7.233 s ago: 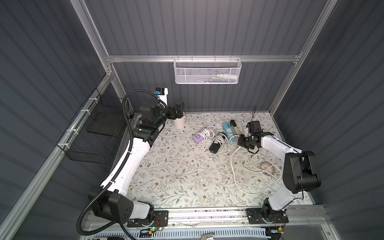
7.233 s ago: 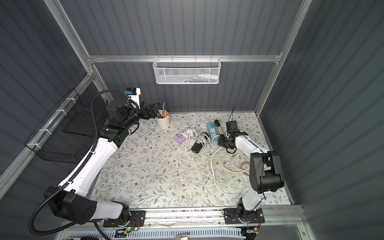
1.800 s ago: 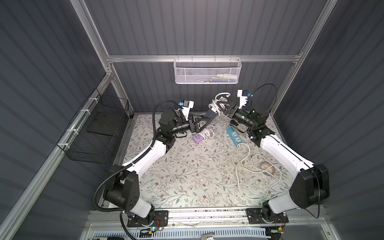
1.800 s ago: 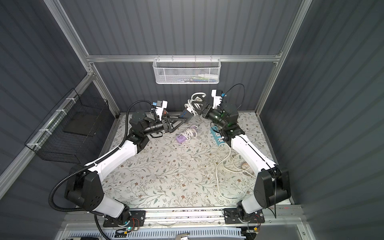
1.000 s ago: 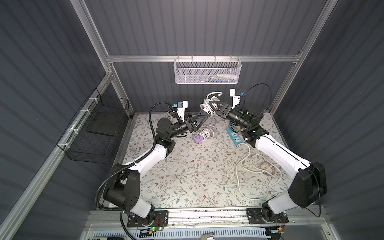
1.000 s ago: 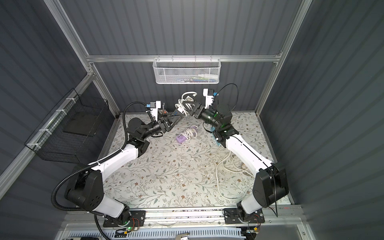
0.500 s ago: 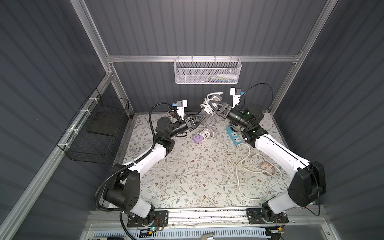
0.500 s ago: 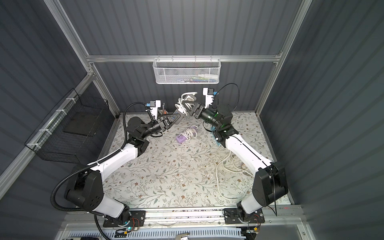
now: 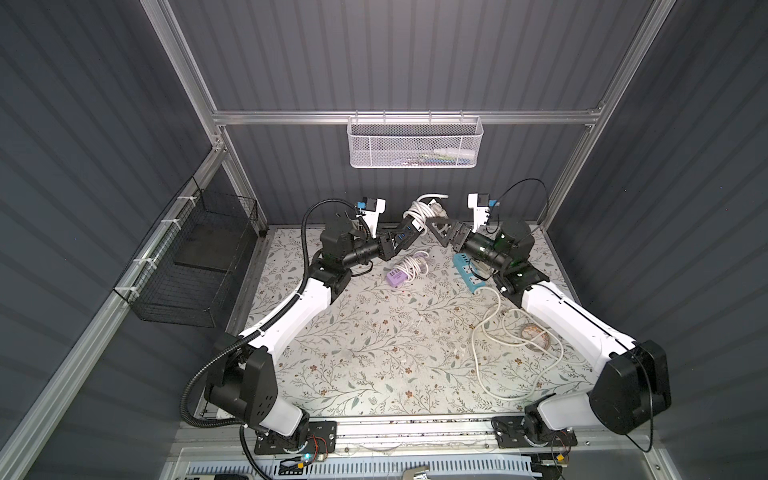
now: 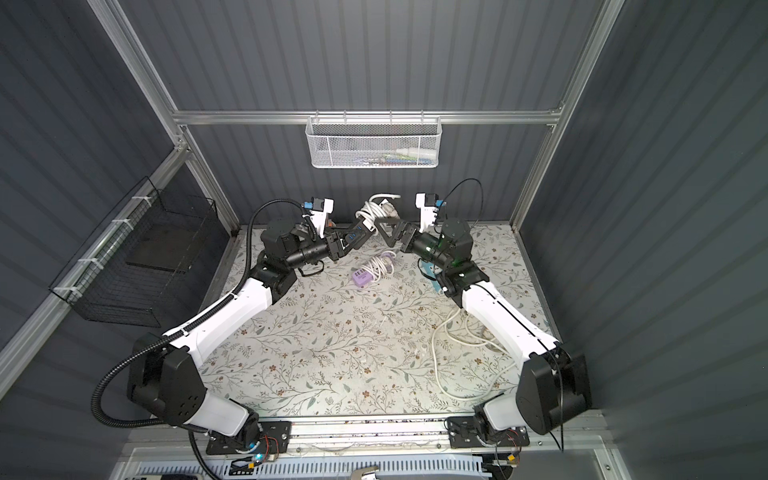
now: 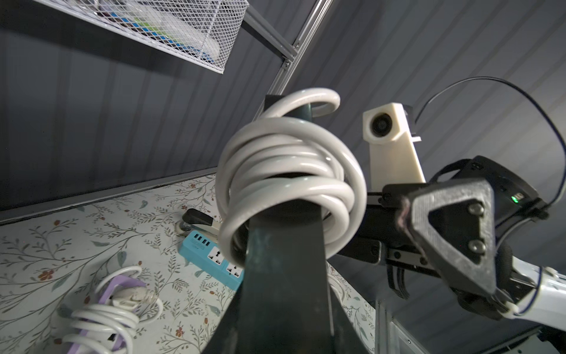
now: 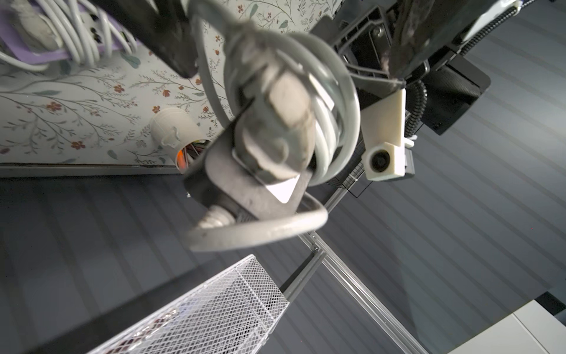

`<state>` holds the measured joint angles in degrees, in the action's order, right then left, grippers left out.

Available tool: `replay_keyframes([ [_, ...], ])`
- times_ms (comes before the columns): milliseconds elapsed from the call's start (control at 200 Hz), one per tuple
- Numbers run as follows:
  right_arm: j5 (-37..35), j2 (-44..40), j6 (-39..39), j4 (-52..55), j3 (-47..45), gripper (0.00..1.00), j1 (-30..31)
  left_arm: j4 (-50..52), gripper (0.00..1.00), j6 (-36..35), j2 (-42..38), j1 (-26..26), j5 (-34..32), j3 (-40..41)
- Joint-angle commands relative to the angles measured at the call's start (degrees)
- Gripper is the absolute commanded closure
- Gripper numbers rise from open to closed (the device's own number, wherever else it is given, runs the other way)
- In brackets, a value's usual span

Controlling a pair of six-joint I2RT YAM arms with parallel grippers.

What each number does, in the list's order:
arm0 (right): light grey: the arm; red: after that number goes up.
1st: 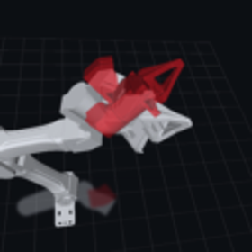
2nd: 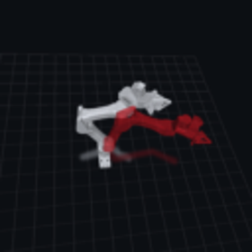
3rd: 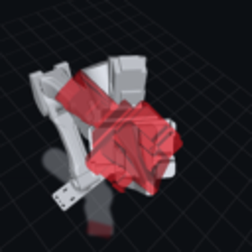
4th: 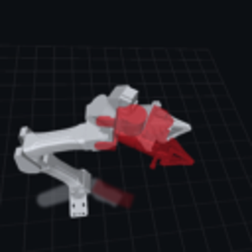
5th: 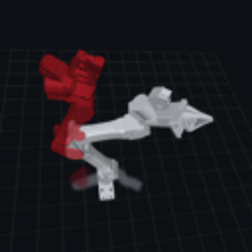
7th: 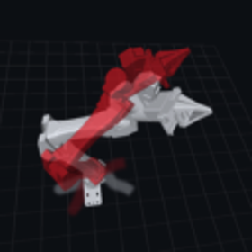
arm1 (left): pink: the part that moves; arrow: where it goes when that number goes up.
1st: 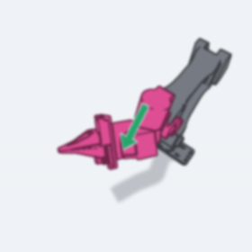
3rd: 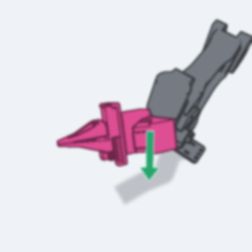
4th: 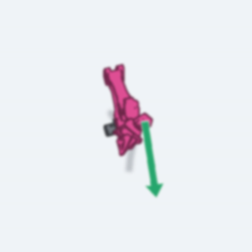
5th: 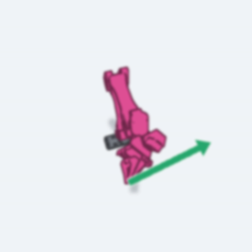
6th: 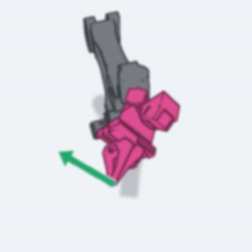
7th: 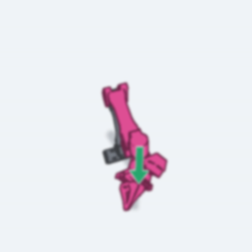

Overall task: Unwrap the cord wrapped around the power strip
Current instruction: Pick up the power strip from the center of the board, then unwrap the power cord from the power strip.

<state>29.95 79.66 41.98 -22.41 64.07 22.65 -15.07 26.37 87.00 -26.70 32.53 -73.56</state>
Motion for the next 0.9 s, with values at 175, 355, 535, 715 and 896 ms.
replay_keyframes([
  [175, -7.1, -10.0, -16.9, 20.3, -1.1, 0.01, 0.1, 15.1, 1.0, -18.7, -2.2, 0.0, -8.3, -11.3],
  [355, -14.4, -15.2, -26.3, 33.3, 2.4, 0.01, 0.1, 18.6, 1.0, -23.3, -4.9, 0.0, -10.9, -9.6],
  [535, -17.7, -17.3, -31.5, 39.5, 5.8, 0.02, 0.2, 20.0, 1.0, -24.8, -6.3, 0.0, -11.0, -8.5],
  [715, -20.0, -15.9, -35.1, 38.5, 6.5, 0.22, 2.3, 20.9, 1.0, -23.2, -5.5, 0.0, -7.0, -10.0],
  [896, -21.7, -12.2, -38.3, 36.6, 8.3, 0.33, 3.8, 25.6, 1.0, -22.5, -2.9, 0.0, -2.4, -14.2],
])
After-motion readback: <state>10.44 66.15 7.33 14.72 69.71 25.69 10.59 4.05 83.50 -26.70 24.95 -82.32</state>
